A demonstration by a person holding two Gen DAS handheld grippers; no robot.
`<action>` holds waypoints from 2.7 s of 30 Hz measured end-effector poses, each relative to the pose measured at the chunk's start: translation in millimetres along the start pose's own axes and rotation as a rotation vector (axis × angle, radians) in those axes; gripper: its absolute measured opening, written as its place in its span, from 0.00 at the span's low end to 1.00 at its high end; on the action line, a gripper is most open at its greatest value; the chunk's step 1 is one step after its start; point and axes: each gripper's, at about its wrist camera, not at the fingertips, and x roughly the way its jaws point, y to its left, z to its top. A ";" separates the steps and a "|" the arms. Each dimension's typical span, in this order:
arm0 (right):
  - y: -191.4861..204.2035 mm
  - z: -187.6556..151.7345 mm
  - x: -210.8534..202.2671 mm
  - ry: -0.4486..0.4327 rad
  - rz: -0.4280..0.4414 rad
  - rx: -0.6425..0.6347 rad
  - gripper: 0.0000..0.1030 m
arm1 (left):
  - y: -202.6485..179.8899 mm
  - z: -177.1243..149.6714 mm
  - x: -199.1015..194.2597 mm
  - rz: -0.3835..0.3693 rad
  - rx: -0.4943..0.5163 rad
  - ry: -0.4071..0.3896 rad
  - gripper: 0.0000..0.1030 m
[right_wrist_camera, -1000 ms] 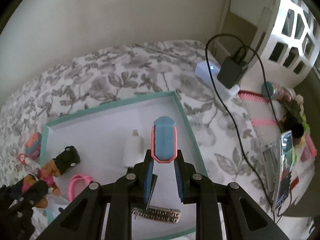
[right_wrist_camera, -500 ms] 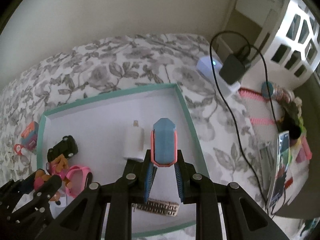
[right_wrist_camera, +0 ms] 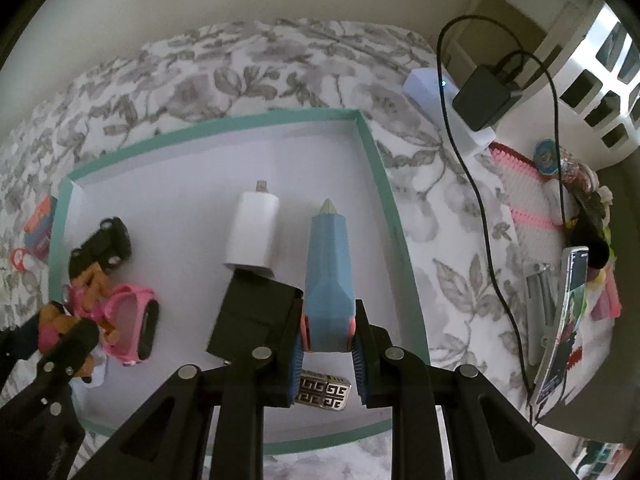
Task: Organize rigid objects
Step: 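Lower both held toys into the tray and open both grippers, then raise both grippers from the tray and move back to the pile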
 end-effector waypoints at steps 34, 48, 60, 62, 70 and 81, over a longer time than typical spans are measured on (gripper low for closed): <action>9.0 6.9 -36.7 -0.117 0.009 -0.014 0.38 | 46.4 5.5 -35.6 -0.036 -0.160 -0.070 0.72; 63.4 4.4 -50.7 -0.178 0.162 -0.066 0.64 | 104.4 1.6 -36.2 0.042 -0.311 -0.074 0.90; 108.1 -5.3 -50.9 -0.191 0.233 -0.138 0.98 | 179.4 -14.7 -49.6 0.071 -0.503 -0.113 0.90; 113.0 -6.0 -50.1 -0.187 0.243 -0.142 0.98 | 196.3 -19.9 -53.0 0.086 -0.544 -0.121 0.90; 136.3 -8.7 -49.8 -0.180 0.300 -0.143 1.00 | 252.7 -37.9 -67.5 0.166 -0.649 -0.158 0.95; 184.8 -13.3 -55.3 -0.195 0.364 -0.204 1.00 | 306.5 -54.4 -79.6 0.188 -0.738 -0.211 0.97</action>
